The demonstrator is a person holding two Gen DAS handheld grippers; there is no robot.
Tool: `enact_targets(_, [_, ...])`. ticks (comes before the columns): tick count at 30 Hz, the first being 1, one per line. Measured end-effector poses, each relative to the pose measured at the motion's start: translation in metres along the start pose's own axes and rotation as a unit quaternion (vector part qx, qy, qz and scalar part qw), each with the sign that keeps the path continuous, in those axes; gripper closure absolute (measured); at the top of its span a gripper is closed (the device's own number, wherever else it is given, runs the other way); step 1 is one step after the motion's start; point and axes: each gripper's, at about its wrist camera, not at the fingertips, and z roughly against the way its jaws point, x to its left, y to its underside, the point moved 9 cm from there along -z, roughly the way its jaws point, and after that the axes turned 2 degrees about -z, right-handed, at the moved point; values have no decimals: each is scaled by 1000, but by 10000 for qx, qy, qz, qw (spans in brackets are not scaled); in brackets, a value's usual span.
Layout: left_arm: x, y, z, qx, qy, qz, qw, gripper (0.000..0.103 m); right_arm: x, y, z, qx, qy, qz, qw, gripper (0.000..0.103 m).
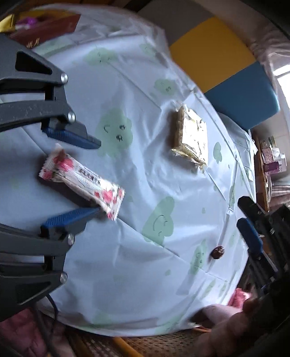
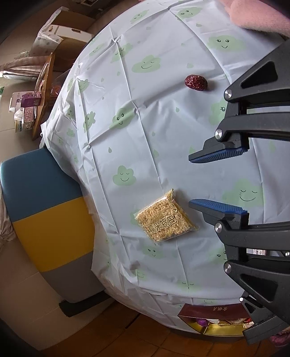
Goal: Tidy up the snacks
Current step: 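Move the left gripper to the pink-and-white milk bar and grasp it, then grasp the large rice-cracker packet with the right gripper while the left gripper holds the milk bar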
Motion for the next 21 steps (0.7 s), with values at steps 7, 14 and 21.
enact_targets(7, [33, 21, 10, -89, -280, 1469, 9887, 80, -1, 1, -1, 19, 20, -13, 10000, 69])
enact_targets(14, [60, 64, 26, -412, -553, 2443, 9673, 77, 1, 5, -5, 132, 91, 82, 9998, 69])
enact_targets(21, [57, 69, 29, -741, -646, 2281, 9687, 77, 25, 27, -17, 577, -103, 578, 9966, 64])
